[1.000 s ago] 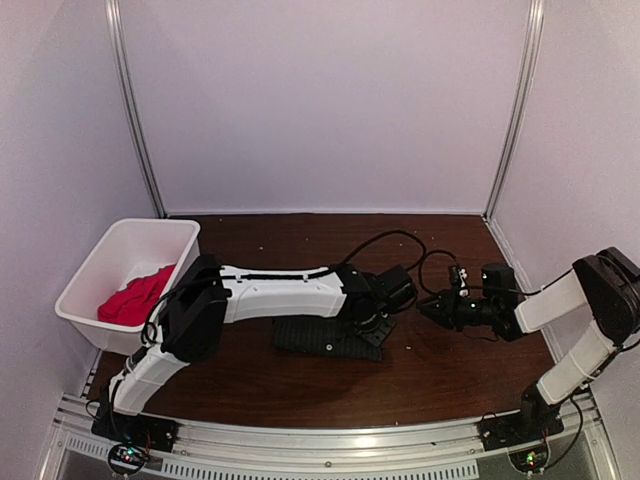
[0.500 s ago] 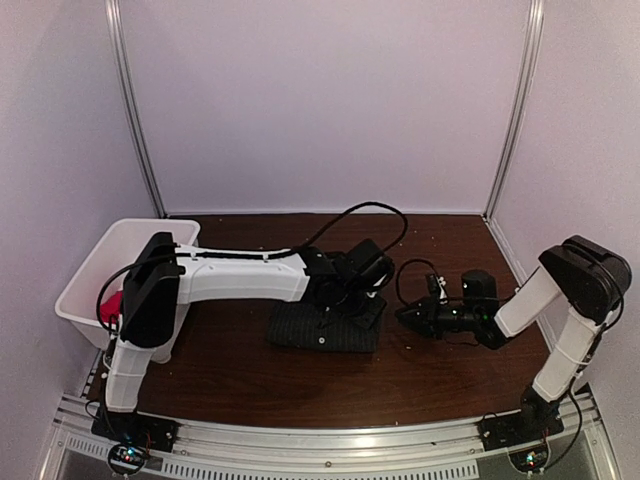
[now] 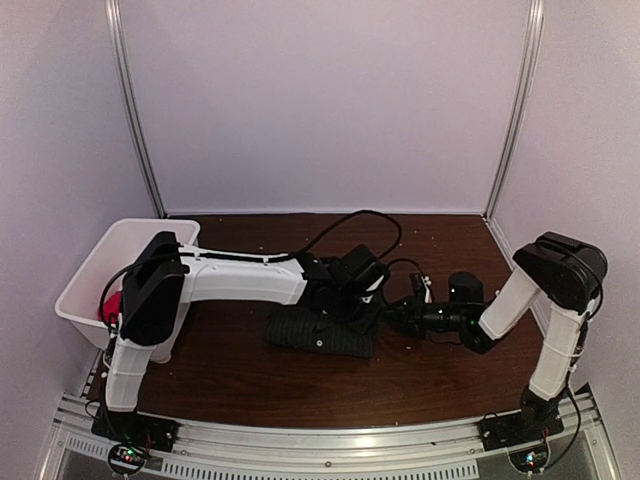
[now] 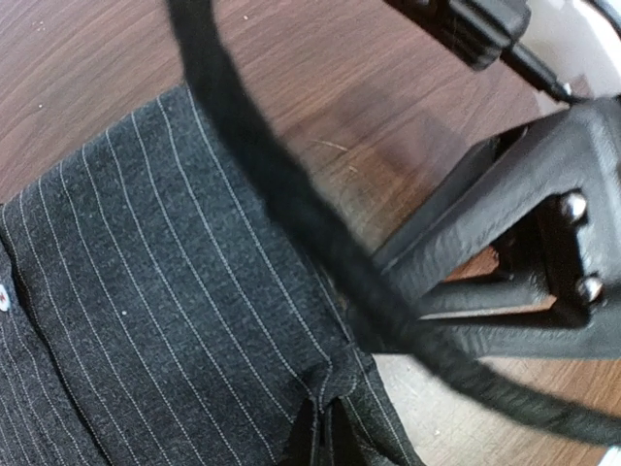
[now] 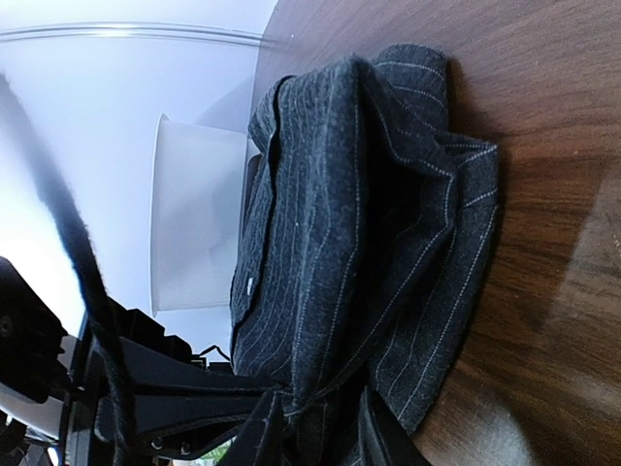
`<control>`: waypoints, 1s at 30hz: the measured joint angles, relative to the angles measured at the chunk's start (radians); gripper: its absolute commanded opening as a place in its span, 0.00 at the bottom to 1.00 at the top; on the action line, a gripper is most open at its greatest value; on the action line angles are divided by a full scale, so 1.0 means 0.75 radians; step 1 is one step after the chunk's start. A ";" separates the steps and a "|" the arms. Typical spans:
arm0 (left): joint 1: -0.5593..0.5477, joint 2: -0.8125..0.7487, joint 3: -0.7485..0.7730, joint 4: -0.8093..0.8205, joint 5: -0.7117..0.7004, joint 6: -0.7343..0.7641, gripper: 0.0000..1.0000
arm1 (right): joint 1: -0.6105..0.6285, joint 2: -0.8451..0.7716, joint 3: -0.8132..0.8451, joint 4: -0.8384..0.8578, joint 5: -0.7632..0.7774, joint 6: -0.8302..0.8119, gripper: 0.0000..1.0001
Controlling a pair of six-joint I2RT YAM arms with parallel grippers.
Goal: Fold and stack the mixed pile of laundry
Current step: Smooth out the square-folded shirt at the center of the board.
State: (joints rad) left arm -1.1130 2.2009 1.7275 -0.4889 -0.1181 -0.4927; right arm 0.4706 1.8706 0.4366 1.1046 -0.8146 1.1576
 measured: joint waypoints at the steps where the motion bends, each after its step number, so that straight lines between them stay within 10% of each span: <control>1: 0.002 0.000 0.000 0.004 0.005 -0.001 0.00 | 0.009 0.012 0.001 0.012 0.004 0.006 0.26; 30: 0.013 -0.023 -0.035 0.066 0.032 -0.005 0.00 | 0.105 0.258 0.138 0.192 0.082 0.160 0.20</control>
State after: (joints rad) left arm -1.1030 2.1838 1.7016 -0.4397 -0.0944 -0.4965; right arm 0.5495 2.0644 0.5400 1.2488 -0.7528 1.2778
